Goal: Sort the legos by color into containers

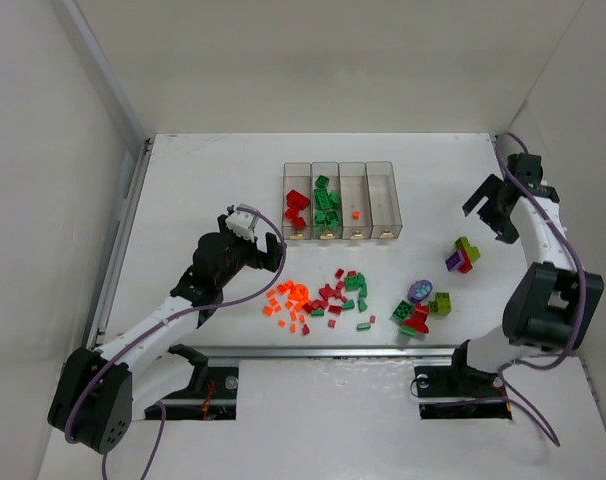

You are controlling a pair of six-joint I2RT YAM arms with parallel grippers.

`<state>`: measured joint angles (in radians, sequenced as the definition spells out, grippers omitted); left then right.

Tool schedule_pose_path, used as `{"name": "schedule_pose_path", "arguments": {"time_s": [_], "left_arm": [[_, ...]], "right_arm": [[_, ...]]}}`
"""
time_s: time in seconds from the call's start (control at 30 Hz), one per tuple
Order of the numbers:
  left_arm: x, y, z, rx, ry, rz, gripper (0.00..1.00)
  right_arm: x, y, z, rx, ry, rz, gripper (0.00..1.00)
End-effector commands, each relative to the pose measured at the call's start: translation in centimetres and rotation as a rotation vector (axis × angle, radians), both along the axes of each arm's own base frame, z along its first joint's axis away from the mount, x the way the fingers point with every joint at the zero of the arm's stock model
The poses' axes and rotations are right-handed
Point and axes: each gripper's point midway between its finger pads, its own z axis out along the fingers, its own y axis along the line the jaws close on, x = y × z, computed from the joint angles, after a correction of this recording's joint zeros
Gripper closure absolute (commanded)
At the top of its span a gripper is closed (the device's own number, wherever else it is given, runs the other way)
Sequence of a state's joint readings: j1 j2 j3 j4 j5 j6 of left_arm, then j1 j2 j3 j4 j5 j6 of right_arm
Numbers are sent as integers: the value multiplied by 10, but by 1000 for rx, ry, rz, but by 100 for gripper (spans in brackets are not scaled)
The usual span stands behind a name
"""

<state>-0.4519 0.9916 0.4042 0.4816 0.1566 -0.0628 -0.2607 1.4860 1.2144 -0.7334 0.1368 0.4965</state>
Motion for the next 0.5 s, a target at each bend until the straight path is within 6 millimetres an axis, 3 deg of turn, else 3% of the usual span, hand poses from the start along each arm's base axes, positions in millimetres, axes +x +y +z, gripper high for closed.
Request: {"name": "schedule_pose_path", "arguments": {"time_s": [0.0, 0.23, 0.3, 0.47], "left_arm": [[1, -3, 18, -36, -61, -7, 0], [0, -4, 23, -45, -76, -16, 0], [0, -4, 23, -45, -76, -16, 0], [0, -4, 23, -45, -76, -16, 0]], "right_arm": [[20, -6, -13, -29, 86, 157, 3], [36, -13, -24, -70, 153, 320, 9], [38, -5, -26, -78, 168, 381, 11], [39, 4, -57, -105, 281, 479, 14]]}}
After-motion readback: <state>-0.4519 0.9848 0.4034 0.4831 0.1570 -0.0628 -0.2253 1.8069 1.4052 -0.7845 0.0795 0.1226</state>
